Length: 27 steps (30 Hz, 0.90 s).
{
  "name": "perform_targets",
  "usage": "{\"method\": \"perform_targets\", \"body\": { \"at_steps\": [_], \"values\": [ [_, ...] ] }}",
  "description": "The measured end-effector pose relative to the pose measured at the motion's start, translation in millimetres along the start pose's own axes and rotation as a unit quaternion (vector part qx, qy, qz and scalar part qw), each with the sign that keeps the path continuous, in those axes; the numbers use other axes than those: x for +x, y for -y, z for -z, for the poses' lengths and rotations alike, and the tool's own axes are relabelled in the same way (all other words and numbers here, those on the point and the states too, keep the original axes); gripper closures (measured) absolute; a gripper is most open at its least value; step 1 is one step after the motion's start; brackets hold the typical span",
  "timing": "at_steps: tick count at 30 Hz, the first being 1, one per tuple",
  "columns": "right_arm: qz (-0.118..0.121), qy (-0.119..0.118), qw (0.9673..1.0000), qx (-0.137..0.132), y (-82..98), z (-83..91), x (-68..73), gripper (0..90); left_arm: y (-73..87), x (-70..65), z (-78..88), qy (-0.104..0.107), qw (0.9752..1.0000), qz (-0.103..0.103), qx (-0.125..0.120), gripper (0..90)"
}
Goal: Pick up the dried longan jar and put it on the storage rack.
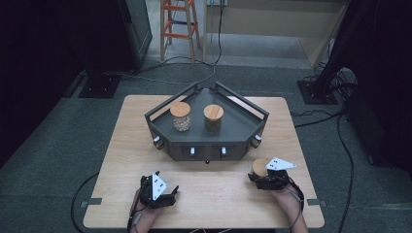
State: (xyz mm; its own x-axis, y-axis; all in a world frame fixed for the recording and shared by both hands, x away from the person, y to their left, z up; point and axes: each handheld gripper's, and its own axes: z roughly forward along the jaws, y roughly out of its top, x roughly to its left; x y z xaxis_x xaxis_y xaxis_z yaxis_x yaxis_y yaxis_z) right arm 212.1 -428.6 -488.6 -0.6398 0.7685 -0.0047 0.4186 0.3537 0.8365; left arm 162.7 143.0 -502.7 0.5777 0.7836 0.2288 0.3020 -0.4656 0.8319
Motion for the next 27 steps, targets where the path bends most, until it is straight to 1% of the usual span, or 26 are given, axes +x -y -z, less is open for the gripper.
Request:
{"method": "perform_targets", "body": {
  "at_steps": [5, 9, 14, 19, 23, 27],
  "values": [
    [0.004, -0.003, 1.0000, -0.005, -1.1, -0.2, 2.5, 25.5, -1.3, -0.2, -0.6, 0.001, 1.0000, -0.003, 0.004, 11.0],
    [-0.002, -0.002, 0.9999, -0.011, -1.1, 1.6, 3.8, 25.5, -1.5, 0.4, -0.7, 0.002, 1.0000, -0.002, 0.004, 11.0],
    [-0.007, -0.006, 0.9997, -0.022, -0.8, 4.5, 3.8, 25.5, -1.7, 0.4, -0.9, 0.003, 1.0000, -0.002, 0.005, 11.1],
    [-0.003, -0.012, 0.9997, -0.021, -4.0, 3.7, 6.3, 25.5, -2.4, 0.4, -1.2, 0.004, 1.0000, -0.005, 0.007, 11.0],
    [0.005, -0.010, 0.9998, -0.016, -7.8, 1.9, 11.0, 25.5, -2.8, 0.3, -1.3, 0.004, 0.9999, -0.007, 0.008, 11.0],
    [0.010, -0.015, 0.9996, -0.020, -11.3, -0.6, 13.6, 25.5, -3.3, 0.2, -1.6, 0.004, 0.9999, -0.008, 0.009, 11.0]
  ]
}}
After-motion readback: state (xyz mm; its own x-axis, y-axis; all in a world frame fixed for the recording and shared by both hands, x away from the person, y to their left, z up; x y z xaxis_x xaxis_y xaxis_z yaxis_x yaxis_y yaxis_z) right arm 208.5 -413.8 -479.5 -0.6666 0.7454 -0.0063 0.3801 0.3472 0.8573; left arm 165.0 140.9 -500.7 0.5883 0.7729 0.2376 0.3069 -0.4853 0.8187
